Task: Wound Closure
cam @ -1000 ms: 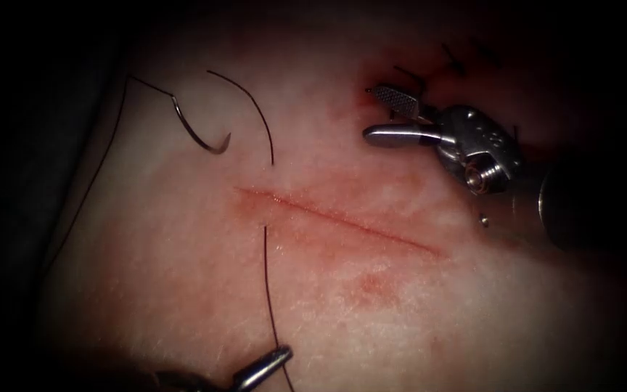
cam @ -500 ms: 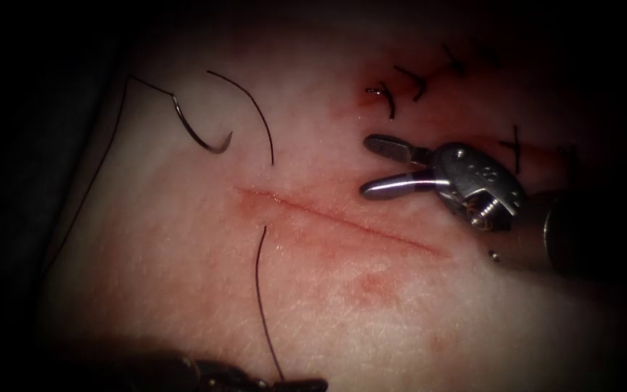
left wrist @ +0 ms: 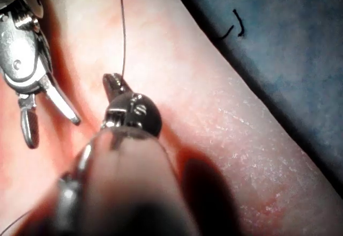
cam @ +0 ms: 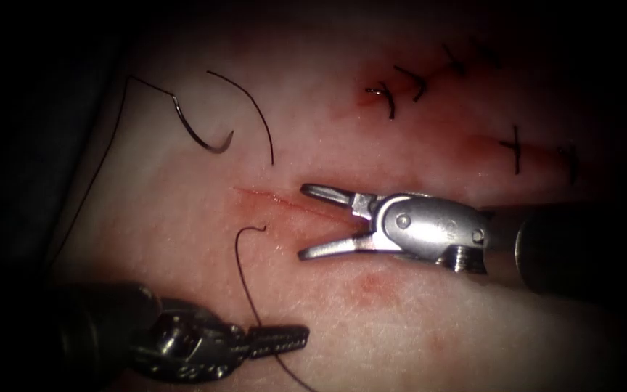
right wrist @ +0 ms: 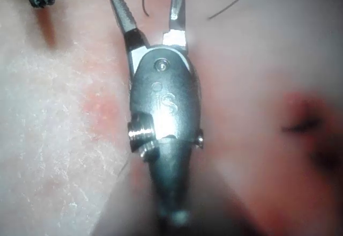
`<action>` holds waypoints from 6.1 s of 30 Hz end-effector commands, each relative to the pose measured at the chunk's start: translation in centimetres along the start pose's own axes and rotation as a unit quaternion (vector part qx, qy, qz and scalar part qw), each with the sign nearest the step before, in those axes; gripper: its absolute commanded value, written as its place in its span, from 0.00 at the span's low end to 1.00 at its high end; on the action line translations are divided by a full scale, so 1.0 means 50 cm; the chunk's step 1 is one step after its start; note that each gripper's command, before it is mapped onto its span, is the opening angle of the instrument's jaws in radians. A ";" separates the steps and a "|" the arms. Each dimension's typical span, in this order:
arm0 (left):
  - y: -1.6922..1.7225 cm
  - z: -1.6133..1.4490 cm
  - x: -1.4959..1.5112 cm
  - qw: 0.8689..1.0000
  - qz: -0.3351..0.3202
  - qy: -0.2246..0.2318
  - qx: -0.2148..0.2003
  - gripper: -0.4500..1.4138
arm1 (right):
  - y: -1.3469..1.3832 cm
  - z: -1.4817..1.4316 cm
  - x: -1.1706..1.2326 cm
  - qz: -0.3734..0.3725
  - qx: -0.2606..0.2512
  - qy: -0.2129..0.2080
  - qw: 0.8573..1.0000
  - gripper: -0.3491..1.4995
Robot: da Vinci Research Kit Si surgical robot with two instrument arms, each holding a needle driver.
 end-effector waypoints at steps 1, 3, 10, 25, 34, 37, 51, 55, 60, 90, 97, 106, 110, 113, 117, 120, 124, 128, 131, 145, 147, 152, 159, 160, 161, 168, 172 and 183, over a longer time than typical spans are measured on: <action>-0.0003 0.0013 -0.0007 1.000 0.000 -0.001 -0.002 0.00 | -0.0018 0.0053 -0.0007 -0.025 0.018 0.004 1.000 0.84; -0.0014 0.0007 -0.0012 1.000 0.000 -0.004 -0.003 0.00 | -0.0023 0.0075 -0.0014 -0.049 0.030 0.006 0.998 0.84; -0.0019 0.0003 -0.0014 1.000 0.001 -0.009 -0.006 0.00 | -0.0035 0.0126 -0.0044 -0.102 0.058 0.014 0.993 0.88; -0.0011 -0.0009 -0.0038 1.000 0.003 -0.008 -0.018 0.00 | -0.0054 0.0161 -0.0014 -0.121 0.080 0.032 0.989 0.19; -0.0008 -0.0014 -0.0039 1.000 -0.019 0.006 -0.009 0.38 | -0.0012 0.0157 -0.0046 -0.076 0.074 -0.006 0.994 0.00; -0.0010 -0.0010 -0.0039 0.998 -0.053 0.019 0.028 0.69 | 0.0012 0.0157 -0.0068 -0.070 0.067 -0.015 0.995 0.00; 0.0038 0.0063 -0.0022 0.988 -0.063 -0.072 0.122 0.42 | 0.0107 0.0246 -0.0131 -0.022 0.050 -0.068 0.996 0.00; 0.0064 0.0104 -0.0024 0.987 -0.050 -0.089 0.127 0.35 | 0.0123 0.0266 -0.0142 -0.010 0.046 -0.074 0.996 0.00; 0.0077 0.0141 0.0005 0.985 -0.025 -0.096 0.139 0.41 | 0.0131 0.0270 -0.0149 -0.001 0.044 -0.078 0.996 0.00; 0.0063 0.0275 0.0030 0.980 0.047 -0.106 0.163 0.33 | 0.0126 0.0268 -0.0158 0.014 0.044 -0.080 0.996 0.00; 0.0077 0.0280 0.0000 0.981 0.046 -0.116 0.151 0.33 | 0.0119 0.0269 -0.0157 0.013 0.044 -0.080 0.996 0.00; 0.0104 0.0302 0.0001 0.984 0.052 -0.120 0.123 0.37 | 0.0116 0.0268 -0.0157 0.012 0.045 -0.080 0.996 0.00; 0.0105 0.0307 -0.0004 0.984 0.053 -0.120 0.122 0.32 | 0.0116 0.0269 -0.0157 0.015 0.045 -0.080 0.996 0.00; 0.0104 0.0310 -0.0002 0.984 0.052 -0.121 0.123 0.26 | 0.0116 0.0270 -0.0158 0.015 0.045 -0.080 0.996 0.00; 0.0096 0.0318 0.0003 0.983 0.050 -0.125 0.123 0.24 | 0.0114 0.0269 -0.0159 0.018 0.045 -0.080 0.996 0.00; 0.0094 0.0321 0.0006 0.983 0.050 -0.124 0.124 0.08 | 0.0113 0.0270 -0.0160 0.017 0.045 -0.080 0.996 0.00; 0.0091 0.0302 0.0000 0.987 0.040 -0.117 0.102 0.00 | 0.0115 0.0267 -0.0162 0.017 0.045 -0.081 0.996 0.00; 0.0099 0.0245 -0.0008 0.991 0.022 -0.101 0.090 0.00 | 0.0117 0.0260 -0.0165 0.020 0.044 -0.083 0.995 0.00; 0.0107 0.0201 -0.0008 0.992 0.022 -0.087 0.086 0.00 | 0.0117 0.0247 -0.0166 0.022 0.045 -0.084 0.995 0.00; 0.0148 -0.0114 -0.0052 0.990 0.000 -0.116 0.079 0.00 | 0.0041 0.0118 -0.0107 0.024 0.041 -0.066 0.997 0.00; 0.0147 -0.0158 -0.0076 0.988 -0.008 -0.131 0.085 0.00 | 0.0027 0.0099 -0.0095 0.027 0.041 -0.065 0.997 0.00; 0.0119 -0.0280 -0.0158 0.977 -0.032 -0.179 0.107 0.00 | 0.0009 0.0069 -0.0079 0.053 0.033 -0.052 0.997 0.19; 0.0050 -0.0347 -0.0253 0.958 0.000 -0.259 0.126 0.00 | 0.0028 0.0030 -0.0031 0.080 -0.023 0.027 0.996 0.99; 0.0045 -0.0347 -0.0256 0.957 0.002 -0.261 0.129 0.00 | 0.0031 0.0025 -0.0026 0.082 -0.022 0.027 0.996 0.99; 0.0042 -0.0347 -0.0258 0.956 0.001 -0.262 0.129 0.00 | 0.0037 0.0015 -0.0016 0.085 -0.019 0.027 0.996 0.99; 0.0033 -0.0329 -0.0245 0.953 0.036 -0.276 0.118 0.00 | 0.0109 -0.0005 0.0022 0.108 -0.017 0.009 0.994 0.00; 0.0028 -0.0318 -0.0229 0.950 0.059 -0.287 0.111 0.00 | 0.0158 0.0045 0.0007 0.112 -0.025 -0.019 0.993 0.00; -0.0017 -0.0293 -0.0214 0.959 0.077 -0.246 0.116 0.00 | 0.0228 0.0246 -0.0076 0.121 0.039 -0.092 0.988 0.00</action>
